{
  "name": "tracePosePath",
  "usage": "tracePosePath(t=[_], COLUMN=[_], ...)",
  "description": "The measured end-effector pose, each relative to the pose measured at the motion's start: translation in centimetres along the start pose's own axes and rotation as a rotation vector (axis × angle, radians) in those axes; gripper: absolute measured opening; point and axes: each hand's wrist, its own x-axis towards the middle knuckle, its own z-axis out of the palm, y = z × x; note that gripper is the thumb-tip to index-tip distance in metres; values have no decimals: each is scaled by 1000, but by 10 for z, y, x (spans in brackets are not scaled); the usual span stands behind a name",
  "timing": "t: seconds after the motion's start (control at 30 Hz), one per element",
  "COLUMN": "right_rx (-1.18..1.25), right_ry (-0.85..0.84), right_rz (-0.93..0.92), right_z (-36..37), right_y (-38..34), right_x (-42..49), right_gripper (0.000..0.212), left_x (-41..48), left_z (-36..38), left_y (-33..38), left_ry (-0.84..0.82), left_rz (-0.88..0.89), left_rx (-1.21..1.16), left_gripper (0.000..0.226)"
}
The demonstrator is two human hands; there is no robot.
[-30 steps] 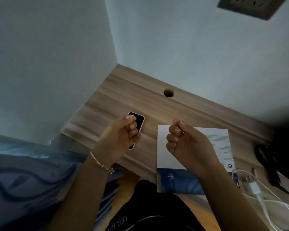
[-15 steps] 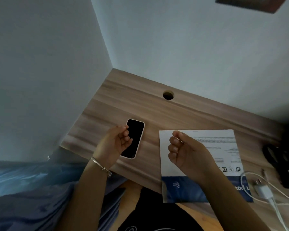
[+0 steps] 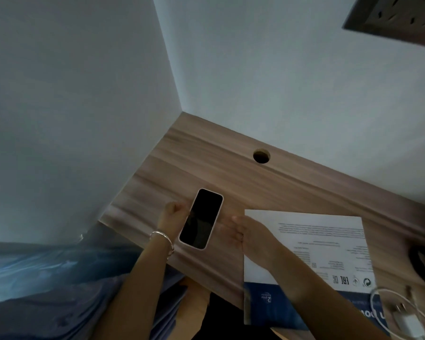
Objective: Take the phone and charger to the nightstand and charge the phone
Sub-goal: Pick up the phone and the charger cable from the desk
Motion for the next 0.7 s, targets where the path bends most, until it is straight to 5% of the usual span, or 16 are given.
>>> tracePosePath(t=[0.3,0.6,0.7], right_rx=[-38,3,-7], right_ry=[24,24,33], right_rz=[111,72,40], right_z=[1,0,-3], right_y=[-2,2,2], right_x=[23,21,19], right_gripper=[16,30,18], left_x=[19,4,-11], left_z=[2,14,19], left_y=[-24,-18,-13], left_ry=[-4,-147,-199], left_rz=[-63,-198,-192], left_rx=[50,-164,-177], left_gripper=[13,32,25])
